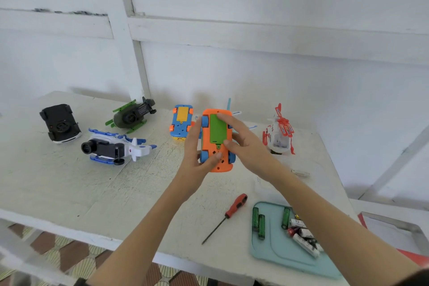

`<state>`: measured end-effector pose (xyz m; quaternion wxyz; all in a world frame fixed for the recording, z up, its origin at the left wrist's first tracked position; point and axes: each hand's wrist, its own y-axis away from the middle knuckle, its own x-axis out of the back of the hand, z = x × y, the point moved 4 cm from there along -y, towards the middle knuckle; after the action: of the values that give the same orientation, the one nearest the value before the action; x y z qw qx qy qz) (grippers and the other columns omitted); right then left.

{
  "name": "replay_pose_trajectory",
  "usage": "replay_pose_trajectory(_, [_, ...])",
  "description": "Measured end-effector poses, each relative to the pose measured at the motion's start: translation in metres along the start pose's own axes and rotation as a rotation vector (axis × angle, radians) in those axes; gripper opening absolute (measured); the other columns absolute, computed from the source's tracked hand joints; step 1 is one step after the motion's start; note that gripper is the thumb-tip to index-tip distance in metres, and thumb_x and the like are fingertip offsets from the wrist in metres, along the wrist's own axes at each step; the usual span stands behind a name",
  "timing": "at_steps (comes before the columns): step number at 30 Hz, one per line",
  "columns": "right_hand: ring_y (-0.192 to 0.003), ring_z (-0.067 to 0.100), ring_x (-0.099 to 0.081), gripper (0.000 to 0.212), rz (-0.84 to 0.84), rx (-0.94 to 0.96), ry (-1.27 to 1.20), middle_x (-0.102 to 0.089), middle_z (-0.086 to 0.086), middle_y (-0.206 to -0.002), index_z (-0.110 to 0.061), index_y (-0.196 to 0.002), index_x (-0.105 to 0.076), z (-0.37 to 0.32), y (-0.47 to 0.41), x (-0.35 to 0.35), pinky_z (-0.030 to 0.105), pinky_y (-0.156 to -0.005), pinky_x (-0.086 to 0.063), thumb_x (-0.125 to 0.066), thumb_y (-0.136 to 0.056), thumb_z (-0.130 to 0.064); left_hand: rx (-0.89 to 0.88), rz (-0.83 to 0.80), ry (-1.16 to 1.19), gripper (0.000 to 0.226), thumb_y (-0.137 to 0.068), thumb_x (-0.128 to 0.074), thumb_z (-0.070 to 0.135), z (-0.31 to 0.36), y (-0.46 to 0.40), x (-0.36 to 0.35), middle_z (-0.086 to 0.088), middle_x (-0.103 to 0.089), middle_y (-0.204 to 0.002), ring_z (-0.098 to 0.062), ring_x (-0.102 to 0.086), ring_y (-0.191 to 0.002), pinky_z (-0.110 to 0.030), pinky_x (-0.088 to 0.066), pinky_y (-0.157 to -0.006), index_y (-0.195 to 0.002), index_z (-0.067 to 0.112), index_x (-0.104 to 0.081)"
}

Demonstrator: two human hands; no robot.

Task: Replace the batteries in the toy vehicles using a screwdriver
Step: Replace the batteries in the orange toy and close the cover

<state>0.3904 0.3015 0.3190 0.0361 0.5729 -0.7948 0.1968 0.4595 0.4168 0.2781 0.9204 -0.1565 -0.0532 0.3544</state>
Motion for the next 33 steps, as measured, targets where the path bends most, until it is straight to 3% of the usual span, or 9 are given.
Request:
replay_pose_trajectory(4, [-0.129, 0.016, -0.041, 0.060, -0.009, -0.005, 0.049, -0.034, -0.007, -0.144, -0.050, -0.127, -0.039, 0.012, 0.001, -0.008, 0.040, -0.096, -0.049, -0.045, -0.094, -0.001, 0.069, -0.037, 0.006, 0.087, -0.072, -0.075, 0.040, -0.012, 0.007, 0.008, 0.002, -0.022, -0.160, -0.024, -0.052, -0.130, -0.032, -0.056, -0.087, -0.130, 0.074, -0.021])
replay_pose_trajectory(9, [-0.130, 0.020, -0.039, 0.062, -0.019, 0.014, 0.069, -0.031, -0.004, -0.144, -0.052, -0.124, -0.036, 0.012, -0.002, -0.015, 0.039, -0.094, -0.051, -0.045, -0.094, 0.001, 0.088, -0.077, -0.056, 0.095, -0.069, -0.080, 0.045, -0.015, 0.007, 0.015, 0.001, -0.016, -0.160, -0.033, -0.031, -0.143, -0.044, -0.053, -0.097, -0.130, 0.078, -0.014])
replay_pose_trajectory(13, [-0.130, 0.018, -0.040, 0.060, -0.062, 0.029, 0.039, -0.032, -0.005, -0.145, -0.052, -0.127, -0.038, 0.009, -0.005, -0.017, 0.041, -0.097, -0.049, -0.046, -0.094, -0.002, 0.061, 0.003, 0.027, 0.087, -0.083, -0.076, 0.027, -0.011, 0.009, 0.017, 0.000, -0.025, -0.157, -0.023, -0.049, -0.132, -0.028, -0.055, -0.086, -0.131, 0.072, -0.019])
replay_pose_trajectory(16, [-0.126, 0.012, -0.045, 0.058, -0.127, 0.007, -0.013, -0.033, -0.010, -0.147, -0.052, -0.130, -0.033, 0.002, -0.002, -0.016, 0.018, -0.096, -0.045, -0.043, -0.097, -0.006, 0.049, 0.067, 0.049, 0.083, -0.088, -0.069, 0.018, -0.013, 0.012, 0.022, 0.001, -0.029, -0.156, -0.015, -0.055, -0.126, -0.025, -0.055, -0.083, -0.134, 0.064, -0.018])
replay_pose_trajectory(18, [-0.122, 0.006, -0.046, 0.058, -0.143, -0.021, 0.119, -0.033, -0.014, -0.141, -0.055, -0.129, -0.026, 0.003, 0.006, -0.011, 0.006, -0.089, -0.040, -0.043, -0.097, -0.009, 0.066, 0.115, 0.035, 0.082, -0.091, -0.065, 0.013, -0.016, 0.014, 0.029, 0.002, -0.032, -0.155, -0.013, -0.056, -0.125, -0.031, -0.056, -0.089, -0.137, 0.061, -0.016])
replay_pose_trajectory(21, [-0.108, 0.009, -0.050, 0.057, -0.231, -0.097, 0.396, -0.044, -0.007, -0.127, -0.049, -0.128, -0.036, 0.024, 0.022, -0.002, 0.023, -0.092, -0.045, -0.055, -0.091, -0.010, 0.081, 0.153, 0.060, 0.081, -0.092, -0.065, 0.013, -0.020, 0.019, 0.040, 0.006, -0.041, -0.149, -0.015, -0.057, -0.123, -0.044, -0.052, -0.098, -0.136, 0.060, -0.016])
replay_pose_trajectory(24, [-0.103, 0.011, -0.049, 0.038, -0.544, -0.170, 0.744, -0.055, -0.003, -0.115, -0.029, -0.118, -0.060, 0.056, 0.039, -0.005, 0.026, -0.091, -0.042, -0.066, -0.083, -0.013, 0.078, 0.170, 0.090, 0.079, -0.086, -0.066, 0.022, -0.024, 0.023, 0.045, 0.007, -0.039, -0.151, -0.018, -0.055, -0.126, -0.047, -0.051, -0.098, -0.133, 0.064, -0.020])
replay_pose_trajectory(26, [-0.104, 0.015, -0.046, 0.034, -0.691, -0.157, 0.932, -0.055, -0.002, -0.115, -0.025, -0.113, -0.064, 0.070, 0.047, -0.012, 0.031, -0.092, -0.040, -0.067, -0.080, -0.016, 0.084, 0.177, 0.094, 0.077, -0.084, -0.064, 0.025, -0.026, 0.024, 0.046, 0.005, -0.036, -0.152, -0.020, -0.054, -0.128, -0.047, -0.051, -0.098, -0.133, 0.066, -0.020])
replay_pose_trajectory(33, [-0.103, 0.016, -0.042, 0.027, -0.694, -0.097, 1.074, -0.051, -0.001, -0.111, -0.022, -0.108, -0.064, 0.078, 0.051, -0.025, 0.028, -0.080, -0.033, -0.067, -0.081, -0.022, 0.093, 0.195, 0.108, 0.073, -0.083, -0.064, 0.028, -0.032, 0.023, 0.046, 0.007, -0.034, -0.153, -0.019, -0.053, -0.128, -0.045, -0.052, -0.096, -0.125, 0.073, -0.025])
